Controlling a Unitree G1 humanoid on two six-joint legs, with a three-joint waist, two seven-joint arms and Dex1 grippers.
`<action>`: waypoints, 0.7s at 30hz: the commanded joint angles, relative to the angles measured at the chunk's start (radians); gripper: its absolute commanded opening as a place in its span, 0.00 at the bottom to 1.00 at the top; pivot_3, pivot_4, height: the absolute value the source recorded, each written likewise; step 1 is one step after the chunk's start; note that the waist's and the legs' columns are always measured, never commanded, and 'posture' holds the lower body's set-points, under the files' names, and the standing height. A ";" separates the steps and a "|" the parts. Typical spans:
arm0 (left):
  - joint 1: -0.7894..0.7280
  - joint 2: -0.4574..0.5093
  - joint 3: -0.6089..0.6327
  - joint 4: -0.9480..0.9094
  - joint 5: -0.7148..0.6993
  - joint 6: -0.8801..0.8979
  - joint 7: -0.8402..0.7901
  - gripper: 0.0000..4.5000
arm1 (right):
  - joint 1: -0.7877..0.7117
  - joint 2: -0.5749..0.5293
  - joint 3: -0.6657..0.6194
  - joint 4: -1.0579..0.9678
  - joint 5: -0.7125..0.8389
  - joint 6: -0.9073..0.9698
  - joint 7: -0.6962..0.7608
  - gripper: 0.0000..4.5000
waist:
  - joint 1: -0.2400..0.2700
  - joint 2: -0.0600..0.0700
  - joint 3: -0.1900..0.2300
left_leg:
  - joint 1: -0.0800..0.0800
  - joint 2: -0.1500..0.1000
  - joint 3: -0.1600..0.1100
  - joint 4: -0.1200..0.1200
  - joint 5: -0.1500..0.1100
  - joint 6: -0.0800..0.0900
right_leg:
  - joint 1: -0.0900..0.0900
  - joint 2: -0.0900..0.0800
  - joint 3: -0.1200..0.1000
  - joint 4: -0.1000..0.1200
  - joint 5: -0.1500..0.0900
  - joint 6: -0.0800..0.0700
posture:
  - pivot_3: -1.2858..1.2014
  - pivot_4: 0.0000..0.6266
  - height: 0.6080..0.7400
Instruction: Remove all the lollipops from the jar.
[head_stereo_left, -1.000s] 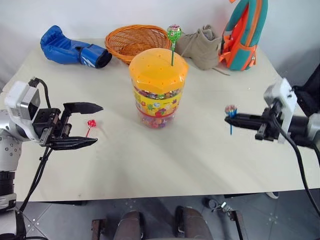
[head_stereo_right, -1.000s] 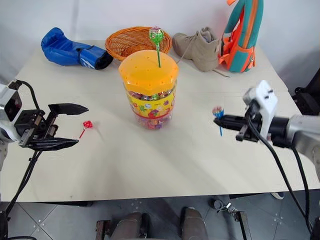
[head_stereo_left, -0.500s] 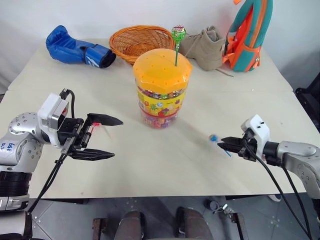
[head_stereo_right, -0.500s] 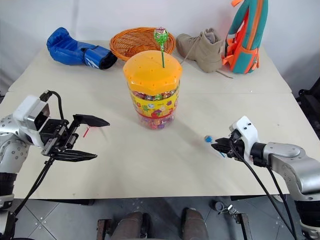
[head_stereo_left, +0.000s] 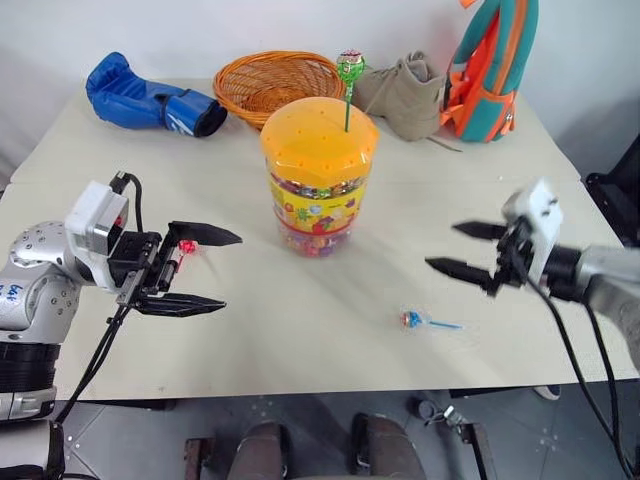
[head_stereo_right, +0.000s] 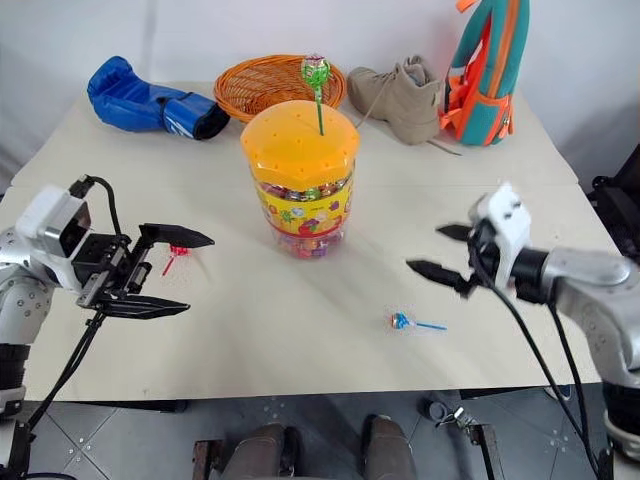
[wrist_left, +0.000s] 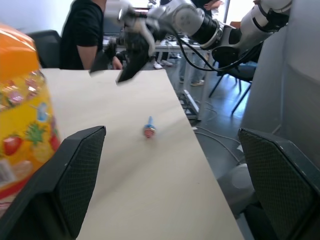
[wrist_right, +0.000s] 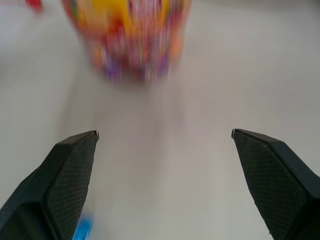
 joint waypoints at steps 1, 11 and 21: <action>-0.038 -0.004 0.073 0.056 -0.007 0.013 -0.006 1.00 | -0.159 0.027 0.002 -0.003 0.044 0.042 -0.061 1.00 | 0.000 0.000 0.000 | 0.000 0.000 0.001 0.000 0.000 0.000 | -0.001 0.000 0.000 0.000 0.000 0.000 | 0.52 0.24 1.00; -0.142 -0.010 0.179 0.242 0.086 0.023 0.210 1.00 | -0.558 0.241 0.203 0.318 -0.111 -0.117 -0.051 1.00 | -0.002 0.000 0.000 | -0.001 -0.001 0.001 0.000 0.000 0.000 | -0.002 0.000 0.000 0.001 0.000 0.000 | 0.52 0.24 1.00; -0.115 -0.001 0.235 0.258 0.118 0.074 0.315 1.00 | -0.687 0.363 0.246 0.539 -0.187 -0.258 0.048 1.00 | -0.024 0.000 0.000 | -0.002 0.000 0.001 -0.001 0.000 0.000 | -0.003 0.000 -0.001 0.001 0.000 0.000 | 0.52 0.24 1.00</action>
